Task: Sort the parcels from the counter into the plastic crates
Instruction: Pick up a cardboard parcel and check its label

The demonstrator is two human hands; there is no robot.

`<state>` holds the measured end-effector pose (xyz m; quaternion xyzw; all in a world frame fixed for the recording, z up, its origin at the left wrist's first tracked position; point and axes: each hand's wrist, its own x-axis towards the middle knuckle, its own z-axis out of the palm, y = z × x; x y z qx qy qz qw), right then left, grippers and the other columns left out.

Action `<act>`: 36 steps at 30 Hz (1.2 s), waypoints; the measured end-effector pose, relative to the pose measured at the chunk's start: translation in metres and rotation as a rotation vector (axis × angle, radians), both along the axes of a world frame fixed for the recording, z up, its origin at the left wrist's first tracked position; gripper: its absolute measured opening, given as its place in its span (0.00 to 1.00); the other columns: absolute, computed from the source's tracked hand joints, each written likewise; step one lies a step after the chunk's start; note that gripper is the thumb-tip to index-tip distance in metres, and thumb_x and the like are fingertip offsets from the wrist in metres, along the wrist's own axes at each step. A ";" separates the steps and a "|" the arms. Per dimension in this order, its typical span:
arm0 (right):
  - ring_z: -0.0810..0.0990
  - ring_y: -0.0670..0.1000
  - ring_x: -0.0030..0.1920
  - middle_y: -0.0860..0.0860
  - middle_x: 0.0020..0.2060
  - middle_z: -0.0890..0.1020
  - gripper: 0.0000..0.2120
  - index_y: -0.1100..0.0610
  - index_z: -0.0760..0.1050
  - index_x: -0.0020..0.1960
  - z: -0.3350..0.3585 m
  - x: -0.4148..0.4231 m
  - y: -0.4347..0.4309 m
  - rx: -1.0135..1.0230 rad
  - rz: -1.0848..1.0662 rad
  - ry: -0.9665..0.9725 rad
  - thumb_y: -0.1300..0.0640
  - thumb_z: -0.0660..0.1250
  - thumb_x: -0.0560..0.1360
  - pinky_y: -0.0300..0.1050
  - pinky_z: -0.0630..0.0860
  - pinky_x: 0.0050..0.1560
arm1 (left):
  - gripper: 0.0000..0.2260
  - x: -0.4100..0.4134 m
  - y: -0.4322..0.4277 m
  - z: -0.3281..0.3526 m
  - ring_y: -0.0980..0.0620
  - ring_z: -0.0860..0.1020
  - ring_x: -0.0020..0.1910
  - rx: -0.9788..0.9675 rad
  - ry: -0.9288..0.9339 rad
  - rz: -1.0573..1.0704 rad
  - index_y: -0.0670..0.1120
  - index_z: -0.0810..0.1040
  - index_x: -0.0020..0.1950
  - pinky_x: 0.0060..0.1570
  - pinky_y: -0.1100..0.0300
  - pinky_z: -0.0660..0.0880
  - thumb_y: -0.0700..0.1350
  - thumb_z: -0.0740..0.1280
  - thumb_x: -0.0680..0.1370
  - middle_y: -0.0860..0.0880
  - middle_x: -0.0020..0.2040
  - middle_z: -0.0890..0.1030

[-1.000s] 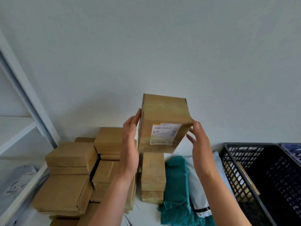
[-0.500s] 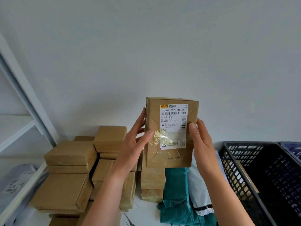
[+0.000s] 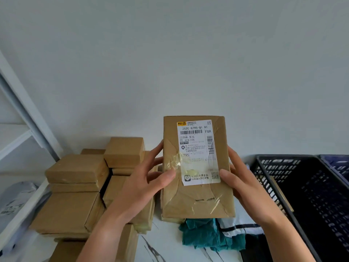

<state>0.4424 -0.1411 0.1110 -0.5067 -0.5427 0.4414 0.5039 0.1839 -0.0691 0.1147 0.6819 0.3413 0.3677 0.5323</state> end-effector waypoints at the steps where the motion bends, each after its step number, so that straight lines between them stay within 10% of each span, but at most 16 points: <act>1: 0.82 0.52 0.66 0.48 0.66 0.82 0.38 0.30 0.63 0.78 0.002 -0.001 -0.004 0.022 -0.008 -0.001 0.39 0.71 0.70 0.52 0.81 0.63 | 0.38 -0.002 -0.003 0.002 0.65 0.80 0.63 0.022 -0.005 0.012 0.72 0.65 0.77 0.55 0.67 0.79 0.68 0.70 0.67 0.68 0.67 0.79; 7: 0.83 0.56 0.64 0.51 0.66 0.83 0.41 0.43 0.64 0.81 0.019 -0.008 -0.019 0.160 -0.042 -0.057 0.41 0.70 0.69 0.62 0.80 0.62 | 0.39 -0.012 -0.014 0.010 0.50 0.82 0.65 0.138 -0.042 0.042 0.59 0.68 0.80 0.61 0.51 0.81 0.62 0.71 0.69 0.55 0.69 0.81; 25: 0.83 0.59 0.64 0.54 0.67 0.82 0.41 0.55 0.63 0.81 0.019 -0.016 -0.014 0.231 0.022 -0.047 0.49 0.71 0.70 0.55 0.84 0.56 | 0.38 -0.024 -0.007 0.005 0.45 0.84 0.57 0.199 -0.091 0.051 0.49 0.71 0.78 0.54 0.58 0.80 0.56 0.73 0.68 0.49 0.63 0.83; 36: 0.84 0.54 0.62 0.49 0.62 0.85 0.38 0.37 0.64 0.80 -0.017 -0.014 0.065 -0.035 -0.032 -0.067 0.40 0.69 0.71 0.53 0.82 0.59 | 0.39 -0.005 0.060 -0.030 0.54 0.82 0.63 -0.065 0.007 0.073 0.65 0.67 0.76 0.68 0.43 0.77 0.67 0.75 0.66 0.55 0.66 0.82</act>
